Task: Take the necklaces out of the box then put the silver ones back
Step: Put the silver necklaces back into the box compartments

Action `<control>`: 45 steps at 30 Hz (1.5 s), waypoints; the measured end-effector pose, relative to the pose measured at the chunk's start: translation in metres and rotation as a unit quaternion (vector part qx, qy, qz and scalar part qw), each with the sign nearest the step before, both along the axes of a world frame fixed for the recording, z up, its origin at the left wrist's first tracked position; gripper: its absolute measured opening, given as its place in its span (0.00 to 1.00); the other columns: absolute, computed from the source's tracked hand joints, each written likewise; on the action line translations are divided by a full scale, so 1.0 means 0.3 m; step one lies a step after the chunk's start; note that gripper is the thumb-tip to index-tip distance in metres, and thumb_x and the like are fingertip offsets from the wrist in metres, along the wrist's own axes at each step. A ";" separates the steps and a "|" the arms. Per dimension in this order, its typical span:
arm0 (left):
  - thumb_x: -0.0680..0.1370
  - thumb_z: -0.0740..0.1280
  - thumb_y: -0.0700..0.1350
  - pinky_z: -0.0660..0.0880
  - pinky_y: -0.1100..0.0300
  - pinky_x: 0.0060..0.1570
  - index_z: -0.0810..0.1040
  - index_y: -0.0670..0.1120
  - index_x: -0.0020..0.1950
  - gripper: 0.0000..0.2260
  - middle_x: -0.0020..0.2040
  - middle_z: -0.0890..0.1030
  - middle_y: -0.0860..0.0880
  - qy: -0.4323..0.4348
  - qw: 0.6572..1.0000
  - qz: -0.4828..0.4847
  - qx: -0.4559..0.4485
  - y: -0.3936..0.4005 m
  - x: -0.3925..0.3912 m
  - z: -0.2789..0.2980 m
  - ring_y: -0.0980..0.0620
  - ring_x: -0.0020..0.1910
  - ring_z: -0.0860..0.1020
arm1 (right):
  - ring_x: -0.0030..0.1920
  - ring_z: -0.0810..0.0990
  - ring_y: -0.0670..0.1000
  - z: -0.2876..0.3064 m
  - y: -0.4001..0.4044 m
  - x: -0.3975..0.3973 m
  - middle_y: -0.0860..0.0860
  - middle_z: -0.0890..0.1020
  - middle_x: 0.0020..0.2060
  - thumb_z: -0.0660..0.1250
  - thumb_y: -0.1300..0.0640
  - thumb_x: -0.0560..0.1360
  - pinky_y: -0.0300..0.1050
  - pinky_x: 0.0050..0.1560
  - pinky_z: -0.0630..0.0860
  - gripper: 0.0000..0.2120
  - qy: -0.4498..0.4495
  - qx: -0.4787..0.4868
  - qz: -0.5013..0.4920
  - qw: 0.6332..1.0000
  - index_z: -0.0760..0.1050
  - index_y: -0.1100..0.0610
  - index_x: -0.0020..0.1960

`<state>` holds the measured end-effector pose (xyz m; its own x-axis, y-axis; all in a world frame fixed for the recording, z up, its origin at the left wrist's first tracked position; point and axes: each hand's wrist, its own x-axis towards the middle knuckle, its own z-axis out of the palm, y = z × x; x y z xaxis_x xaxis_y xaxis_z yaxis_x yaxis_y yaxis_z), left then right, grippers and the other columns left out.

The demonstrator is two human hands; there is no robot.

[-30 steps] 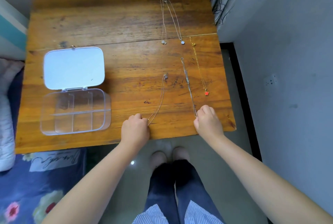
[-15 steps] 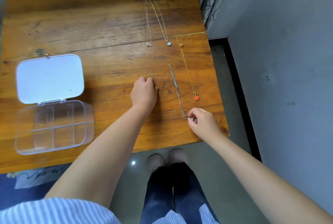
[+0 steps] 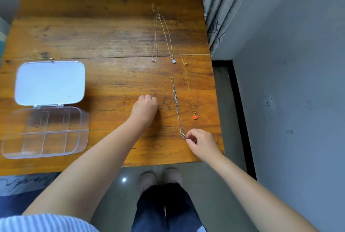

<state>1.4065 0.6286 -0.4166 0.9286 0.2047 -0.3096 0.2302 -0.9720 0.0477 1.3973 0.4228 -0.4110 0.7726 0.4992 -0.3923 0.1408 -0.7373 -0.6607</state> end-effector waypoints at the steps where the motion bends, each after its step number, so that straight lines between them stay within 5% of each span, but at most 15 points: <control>1: 0.75 0.57 0.29 0.75 0.49 0.48 0.70 0.37 0.55 0.11 0.54 0.74 0.37 -0.006 1.000 0.007 -0.011 0.003 0.001 -0.001 0.39 0.54 0.72 | 0.38 0.72 0.48 0.007 -0.005 0.004 0.53 0.78 0.41 0.63 0.64 0.72 0.34 0.37 0.64 0.04 -0.003 -0.003 0.005 1.000 0.76 0.62 0.44; 7: 0.74 0.57 0.36 0.64 0.53 0.35 0.65 0.41 0.39 0.04 0.42 0.70 0.41 -0.060 0.961 0.195 -0.184 0.039 -0.027 0.009 0.41 0.42 0.69 | 0.37 0.72 0.46 0.062 -0.005 0.042 0.51 0.77 0.38 0.64 0.65 0.72 0.26 0.34 0.67 0.04 -0.013 -0.009 -0.004 1.000 0.77 0.61 0.43; 10: 0.75 0.57 0.35 0.66 0.56 0.39 0.71 0.40 0.39 0.06 0.45 0.68 0.44 -0.094 0.931 0.277 -0.217 0.060 -0.071 0.036 0.44 0.41 0.67 | 0.33 0.75 0.47 0.106 0.031 0.062 0.50 0.78 0.34 0.64 0.64 0.72 0.30 0.36 0.71 0.04 -0.003 -0.001 -0.021 1.000 0.78 0.59 0.43; 14: 0.73 0.62 0.35 0.70 0.56 0.46 0.81 0.35 0.39 0.09 0.45 0.78 0.37 -0.161 0.882 0.358 -0.262 0.139 -0.154 0.155 0.39 0.49 0.74 | 0.28 0.77 0.44 0.201 0.126 0.073 0.52 0.80 0.34 0.63 0.65 0.74 0.36 0.29 0.77 0.06 0.087 0.081 -0.086 0.989 0.78 0.61 0.47; 19: 0.72 0.66 0.36 0.71 0.58 0.44 0.82 0.40 0.39 0.06 0.34 0.79 0.45 -0.231 0.779 0.443 -0.379 0.278 -0.325 0.403 0.47 0.41 0.76 | 0.27 0.78 0.41 0.385 0.320 0.043 0.55 0.80 0.35 0.62 0.69 0.73 0.32 0.31 0.77 0.07 0.107 0.216 -0.069 0.968 0.78 0.64 0.47; 25: 0.73 0.64 0.31 0.78 0.67 0.36 0.80 0.46 0.40 0.11 0.36 0.80 0.48 -0.323 0.712 0.400 -0.478 0.485 -0.566 0.609 0.51 0.37 0.79 | 0.34 0.80 0.35 0.580 0.552 -0.057 0.44 0.83 0.30 0.64 0.68 0.72 0.25 0.38 0.75 0.10 0.067 0.342 -0.033 0.937 0.79 0.54 0.40; 30: 0.75 0.63 0.31 0.80 0.61 0.43 0.80 0.50 0.40 0.15 0.37 0.81 0.50 -0.378 0.698 0.341 -0.504 0.618 -0.680 0.631 0.59 0.36 0.80 | 0.40 0.84 0.45 0.610 0.723 -0.178 0.46 0.85 0.29 0.61 0.72 0.72 0.37 0.47 0.80 0.13 0.154 0.428 -0.048 0.889 0.78 0.56 0.40; 45: 0.75 0.60 0.31 0.81 0.67 0.39 0.80 0.49 0.38 0.16 0.34 0.82 0.52 -0.315 0.656 0.340 -0.596 0.930 -0.807 0.395 0.60 0.35 0.82 | 0.34 0.84 0.46 0.446 1.081 -0.403 0.49 0.85 0.27 0.60 0.70 0.74 0.39 0.40 0.82 0.12 0.199 0.407 -0.141 0.880 0.77 0.57 0.39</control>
<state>1.1644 0.9075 -0.2981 0.7686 0.5993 -0.2239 0.1605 0.1581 0.9743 1.2765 0.7471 -0.2771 0.7935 0.5500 -0.2604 -0.3338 0.0355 -0.9420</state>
